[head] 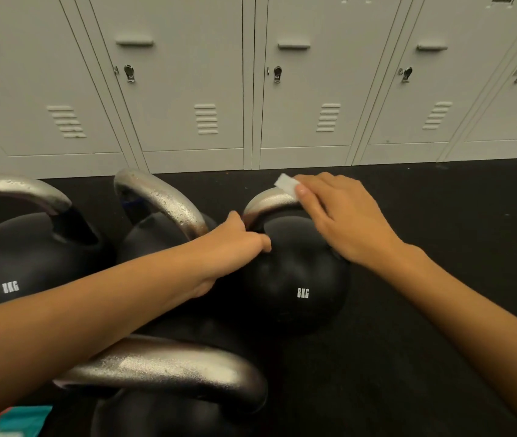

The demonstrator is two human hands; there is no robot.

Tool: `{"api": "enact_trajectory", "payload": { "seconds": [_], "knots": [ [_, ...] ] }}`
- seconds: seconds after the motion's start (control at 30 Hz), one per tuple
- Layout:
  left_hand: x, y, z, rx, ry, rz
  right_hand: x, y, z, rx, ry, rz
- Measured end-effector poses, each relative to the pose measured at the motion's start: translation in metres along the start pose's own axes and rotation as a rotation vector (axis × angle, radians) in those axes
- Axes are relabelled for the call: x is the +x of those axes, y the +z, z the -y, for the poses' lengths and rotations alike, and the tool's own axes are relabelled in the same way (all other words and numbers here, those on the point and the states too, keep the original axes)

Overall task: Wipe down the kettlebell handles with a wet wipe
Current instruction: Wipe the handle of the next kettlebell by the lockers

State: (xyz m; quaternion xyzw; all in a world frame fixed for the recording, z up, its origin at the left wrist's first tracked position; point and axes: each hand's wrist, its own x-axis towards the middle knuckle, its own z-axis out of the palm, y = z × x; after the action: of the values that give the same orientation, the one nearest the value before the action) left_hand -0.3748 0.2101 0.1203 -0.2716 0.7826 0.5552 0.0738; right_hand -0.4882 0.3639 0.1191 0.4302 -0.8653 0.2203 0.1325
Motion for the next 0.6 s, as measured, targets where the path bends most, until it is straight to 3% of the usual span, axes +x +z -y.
{"api": "enact_trajectory", "payload": {
  "seconds": [0.13,0.2,0.3,0.4,0.5,0.6],
  "knots": [
    [-0.004,-0.002,-0.019,0.000,0.227,-0.238,0.011,0.005,0.020,-0.223,-0.192,0.101],
    [-0.003,-0.006,-0.029,0.015,0.365,-0.298,0.015,0.002,0.023,-0.169,-0.199,0.167],
    [0.003,-0.005,-0.042,0.081,0.516,-0.310,0.016,-0.009,0.022,0.203,-0.095,0.211],
    [0.012,0.004,-0.051,0.278,0.634,-0.292,0.009,-0.019,0.017,0.520,0.080,0.022],
    [0.024,0.013,-0.049,0.462,0.675,-0.219,0.002,-0.017,0.005,0.571,0.259,-0.145],
    [0.026,0.017,-0.041,0.538,0.694,-0.223,-0.003,-0.010,-0.006,0.534,0.379,-0.102]
  ]
}}
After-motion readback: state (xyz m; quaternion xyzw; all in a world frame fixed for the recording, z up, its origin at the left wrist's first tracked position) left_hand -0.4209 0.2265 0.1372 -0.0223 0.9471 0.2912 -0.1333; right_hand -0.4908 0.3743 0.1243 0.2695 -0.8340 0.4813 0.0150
